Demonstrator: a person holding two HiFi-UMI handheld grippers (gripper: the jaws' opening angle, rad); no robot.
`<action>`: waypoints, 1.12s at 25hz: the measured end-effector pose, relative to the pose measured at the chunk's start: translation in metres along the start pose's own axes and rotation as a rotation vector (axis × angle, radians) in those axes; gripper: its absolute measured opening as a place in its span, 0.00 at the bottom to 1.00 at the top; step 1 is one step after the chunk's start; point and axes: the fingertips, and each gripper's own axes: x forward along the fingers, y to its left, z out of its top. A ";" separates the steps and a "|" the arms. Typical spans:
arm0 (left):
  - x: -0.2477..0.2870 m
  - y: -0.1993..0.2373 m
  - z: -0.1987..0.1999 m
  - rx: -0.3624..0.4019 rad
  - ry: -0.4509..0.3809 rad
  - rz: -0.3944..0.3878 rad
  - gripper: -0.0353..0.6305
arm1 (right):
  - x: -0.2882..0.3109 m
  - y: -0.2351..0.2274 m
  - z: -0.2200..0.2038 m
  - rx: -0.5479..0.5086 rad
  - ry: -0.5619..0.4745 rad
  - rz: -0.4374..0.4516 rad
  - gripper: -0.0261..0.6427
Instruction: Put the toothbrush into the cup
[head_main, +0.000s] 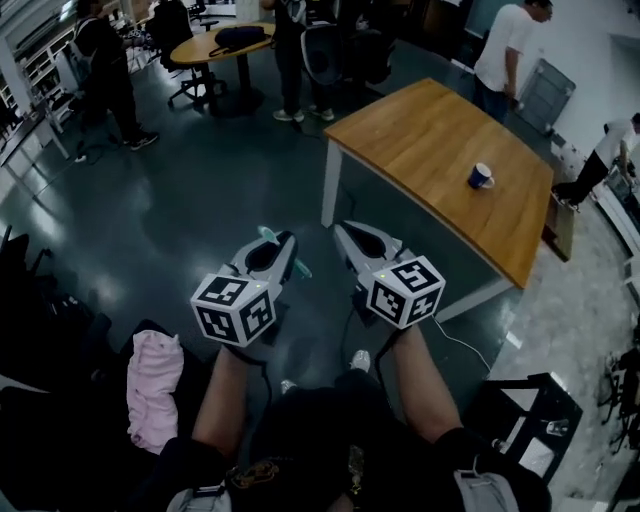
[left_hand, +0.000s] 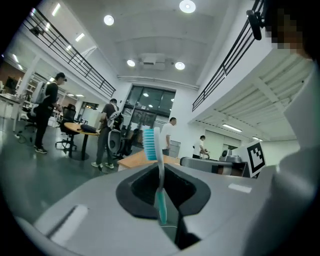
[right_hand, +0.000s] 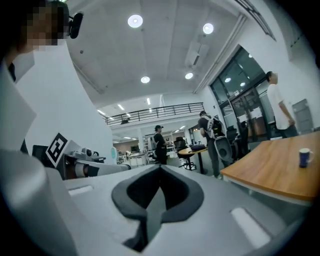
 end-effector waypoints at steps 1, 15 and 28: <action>0.015 -0.013 -0.001 0.007 0.010 -0.035 0.09 | -0.014 -0.015 0.002 0.003 -0.007 -0.036 0.04; 0.204 -0.198 -0.036 0.056 0.139 -0.412 0.09 | -0.192 -0.213 0.015 0.064 -0.074 -0.426 0.04; 0.360 -0.302 -0.067 0.091 0.245 -0.484 0.09 | -0.292 -0.381 0.022 0.136 -0.134 -0.545 0.04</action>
